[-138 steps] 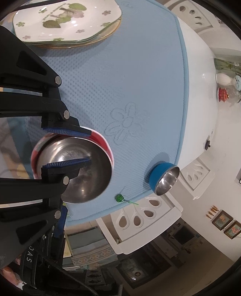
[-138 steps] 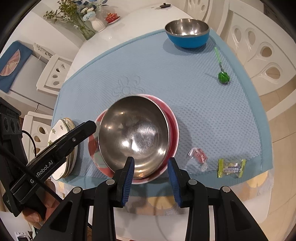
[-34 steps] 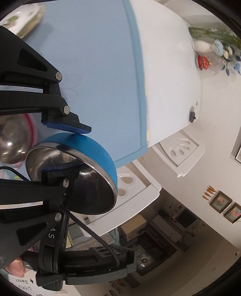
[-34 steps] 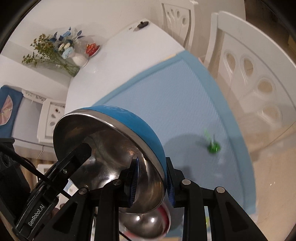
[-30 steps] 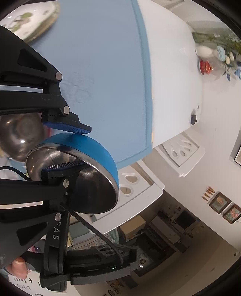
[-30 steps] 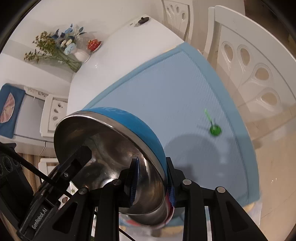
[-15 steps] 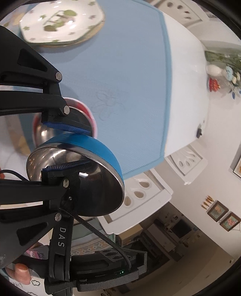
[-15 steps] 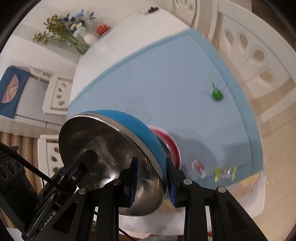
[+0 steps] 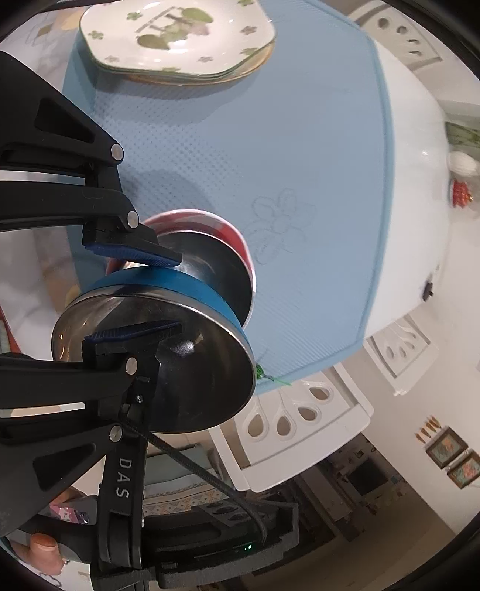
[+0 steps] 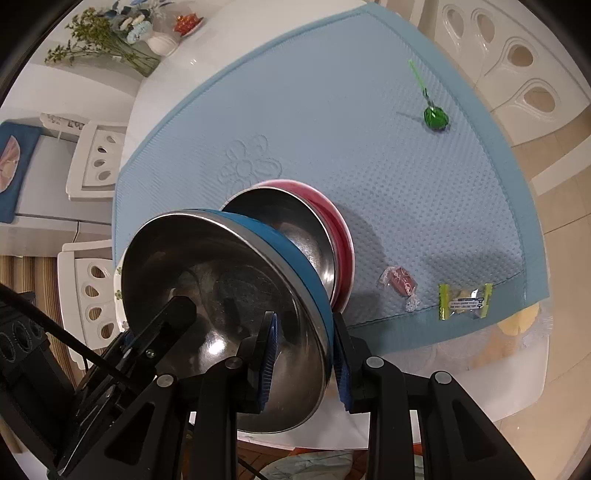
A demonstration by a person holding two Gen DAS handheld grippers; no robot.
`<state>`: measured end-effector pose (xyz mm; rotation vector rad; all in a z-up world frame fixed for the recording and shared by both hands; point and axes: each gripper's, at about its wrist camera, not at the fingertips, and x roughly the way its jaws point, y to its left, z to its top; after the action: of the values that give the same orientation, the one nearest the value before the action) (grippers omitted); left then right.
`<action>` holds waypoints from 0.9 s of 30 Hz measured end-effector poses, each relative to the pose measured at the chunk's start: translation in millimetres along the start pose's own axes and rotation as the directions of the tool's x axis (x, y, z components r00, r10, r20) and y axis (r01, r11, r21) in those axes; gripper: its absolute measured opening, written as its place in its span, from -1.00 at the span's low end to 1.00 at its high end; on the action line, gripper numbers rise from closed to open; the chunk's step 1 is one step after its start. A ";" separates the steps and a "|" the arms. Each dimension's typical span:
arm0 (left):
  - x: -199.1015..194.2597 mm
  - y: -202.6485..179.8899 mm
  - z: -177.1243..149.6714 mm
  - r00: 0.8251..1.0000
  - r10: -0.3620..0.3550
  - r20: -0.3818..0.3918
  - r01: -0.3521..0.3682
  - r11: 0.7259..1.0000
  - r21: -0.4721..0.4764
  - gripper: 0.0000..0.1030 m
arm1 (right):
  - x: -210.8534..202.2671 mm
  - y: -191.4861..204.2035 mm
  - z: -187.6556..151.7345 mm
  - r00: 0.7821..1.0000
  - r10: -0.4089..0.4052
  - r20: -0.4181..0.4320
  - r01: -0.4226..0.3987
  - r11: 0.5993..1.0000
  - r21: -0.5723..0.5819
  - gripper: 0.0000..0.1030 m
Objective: Organize plates and bowls
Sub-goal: 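Lower the blue steel bowl into the red steel bowl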
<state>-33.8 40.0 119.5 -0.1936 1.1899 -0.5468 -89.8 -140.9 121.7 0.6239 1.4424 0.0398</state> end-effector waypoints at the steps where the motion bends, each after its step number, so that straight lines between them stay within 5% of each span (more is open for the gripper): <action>1: 3.5 2.2 -1.4 1.000 -0.001 -0.008 0.001 1.000 -0.007 -0.50 | 3.0 0.0 0.4 1.000 -0.001 -0.005 0.001 1.000 0.003 -0.45; 14: 24.1 17.6 -1.8 0.998 0.000 -0.059 -0.001 1.000 -0.013 -0.50 | 26.1 -3.5 11.6 0.999 -0.007 -0.034 0.008 1.000 0.012 -0.46; 27: 12.9 22.3 10.7 0.999 0.036 -0.020 -0.036 0.999 0.024 -0.49 | 3.6 -1.2 11.7 0.998 -0.011 0.055 0.012 1.000 -0.021 -0.46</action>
<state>-13.9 51.1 103.5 -0.1460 1.2040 -0.5325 -78.8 -144.8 117.9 0.5950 1.3911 0.0287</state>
